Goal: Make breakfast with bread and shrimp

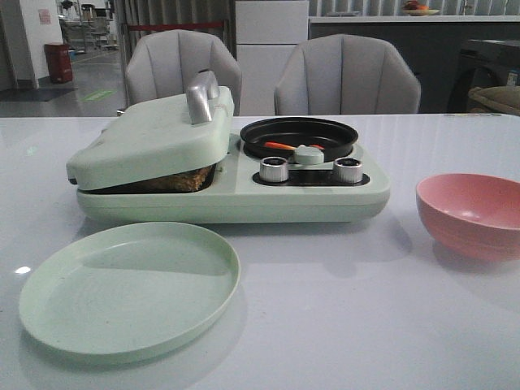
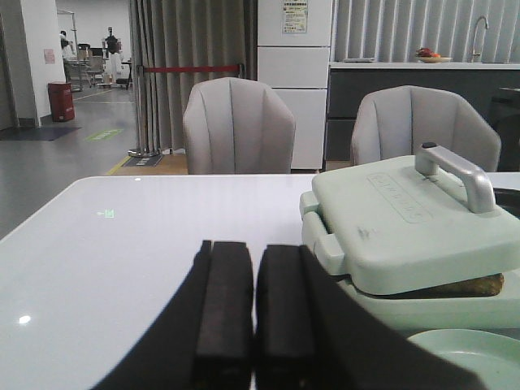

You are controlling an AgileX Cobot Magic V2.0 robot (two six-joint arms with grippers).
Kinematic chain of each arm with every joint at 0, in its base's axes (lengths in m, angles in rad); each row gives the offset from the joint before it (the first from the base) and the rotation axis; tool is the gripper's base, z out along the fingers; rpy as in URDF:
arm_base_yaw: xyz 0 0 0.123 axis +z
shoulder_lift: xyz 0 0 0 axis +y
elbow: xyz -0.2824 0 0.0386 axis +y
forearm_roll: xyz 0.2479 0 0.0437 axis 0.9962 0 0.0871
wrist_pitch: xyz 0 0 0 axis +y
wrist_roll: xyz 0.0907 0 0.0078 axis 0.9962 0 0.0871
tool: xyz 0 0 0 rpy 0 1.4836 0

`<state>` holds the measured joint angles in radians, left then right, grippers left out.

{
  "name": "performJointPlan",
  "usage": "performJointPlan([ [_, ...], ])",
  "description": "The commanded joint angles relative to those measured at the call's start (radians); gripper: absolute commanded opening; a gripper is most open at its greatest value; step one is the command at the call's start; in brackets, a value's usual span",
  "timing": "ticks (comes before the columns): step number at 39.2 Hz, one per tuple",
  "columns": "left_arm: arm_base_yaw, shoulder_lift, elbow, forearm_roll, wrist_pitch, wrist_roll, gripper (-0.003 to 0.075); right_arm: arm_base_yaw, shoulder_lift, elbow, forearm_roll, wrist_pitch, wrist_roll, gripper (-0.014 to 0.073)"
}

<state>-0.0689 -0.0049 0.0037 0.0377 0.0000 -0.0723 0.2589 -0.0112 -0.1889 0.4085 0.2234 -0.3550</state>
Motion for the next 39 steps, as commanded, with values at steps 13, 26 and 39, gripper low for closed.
performJointPlan([
  [13, -0.007, -0.019, 0.007, -0.001, -0.07, -0.009, 0.0113, -0.075, 0.011, -0.002, -0.178, -0.082, 0.058, 0.0143],
  [26, -0.007, -0.019, 0.007, -0.001, -0.07, -0.009, 0.0113, -0.164, 0.01, 0.133, -0.379, -0.204, 0.332, 0.0143],
  [39, -0.007, -0.018, 0.007, -0.001, -0.07, -0.009, 0.0113, -0.164, -0.019, 0.212, -0.43, -0.256, 0.427, 0.0143],
])
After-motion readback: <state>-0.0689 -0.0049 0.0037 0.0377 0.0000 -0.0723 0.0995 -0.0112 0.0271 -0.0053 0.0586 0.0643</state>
